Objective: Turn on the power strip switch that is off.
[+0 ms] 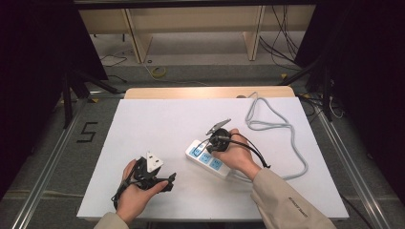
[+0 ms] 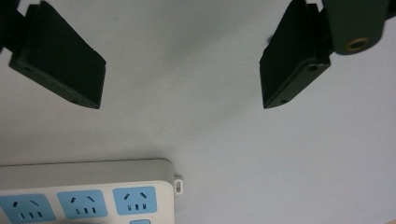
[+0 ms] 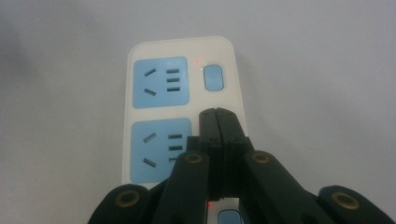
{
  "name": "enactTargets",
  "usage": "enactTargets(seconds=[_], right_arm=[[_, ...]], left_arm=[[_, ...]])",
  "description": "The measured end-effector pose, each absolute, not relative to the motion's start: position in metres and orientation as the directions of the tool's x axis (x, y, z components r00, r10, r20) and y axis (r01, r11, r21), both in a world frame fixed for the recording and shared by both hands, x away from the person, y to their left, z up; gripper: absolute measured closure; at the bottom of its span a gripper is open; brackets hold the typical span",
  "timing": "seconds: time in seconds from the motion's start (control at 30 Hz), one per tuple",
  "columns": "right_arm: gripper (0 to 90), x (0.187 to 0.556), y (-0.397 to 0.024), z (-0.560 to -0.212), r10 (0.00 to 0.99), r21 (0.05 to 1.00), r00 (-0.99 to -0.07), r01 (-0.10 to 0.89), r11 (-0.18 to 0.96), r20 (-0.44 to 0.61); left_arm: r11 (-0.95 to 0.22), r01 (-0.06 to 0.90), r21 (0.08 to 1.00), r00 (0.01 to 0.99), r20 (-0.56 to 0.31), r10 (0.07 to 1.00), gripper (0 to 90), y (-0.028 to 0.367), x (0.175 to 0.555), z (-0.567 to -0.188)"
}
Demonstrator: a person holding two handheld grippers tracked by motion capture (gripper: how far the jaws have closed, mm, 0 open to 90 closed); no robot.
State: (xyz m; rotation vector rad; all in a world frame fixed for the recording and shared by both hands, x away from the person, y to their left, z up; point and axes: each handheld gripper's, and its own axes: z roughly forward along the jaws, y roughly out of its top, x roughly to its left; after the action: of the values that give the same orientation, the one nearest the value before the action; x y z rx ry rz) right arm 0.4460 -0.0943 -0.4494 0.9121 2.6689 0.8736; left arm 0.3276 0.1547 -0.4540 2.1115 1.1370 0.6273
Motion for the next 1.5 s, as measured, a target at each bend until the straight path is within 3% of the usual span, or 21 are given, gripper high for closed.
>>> enactTargets(seconds=[0.67, 1.5], right_arm=[[77.5, 0.442, -0.112, -0.443, 0.621, 0.625, -0.783, 0.479, 0.616, -0.012], [55.2, 0.413, -0.184, -0.433, 0.663, 0.692, -0.748, 0.493, 0.527, 0.029]], left_arm=[[-0.411, 0.543, 0.732, 0.507, 0.104, 0.856, 14.1, 0.155, 0.327, -0.454], [-0.411, 0.556, 0.723, 0.508, 0.096, 0.856, 14.2, 0.156, 0.326, -0.455]])
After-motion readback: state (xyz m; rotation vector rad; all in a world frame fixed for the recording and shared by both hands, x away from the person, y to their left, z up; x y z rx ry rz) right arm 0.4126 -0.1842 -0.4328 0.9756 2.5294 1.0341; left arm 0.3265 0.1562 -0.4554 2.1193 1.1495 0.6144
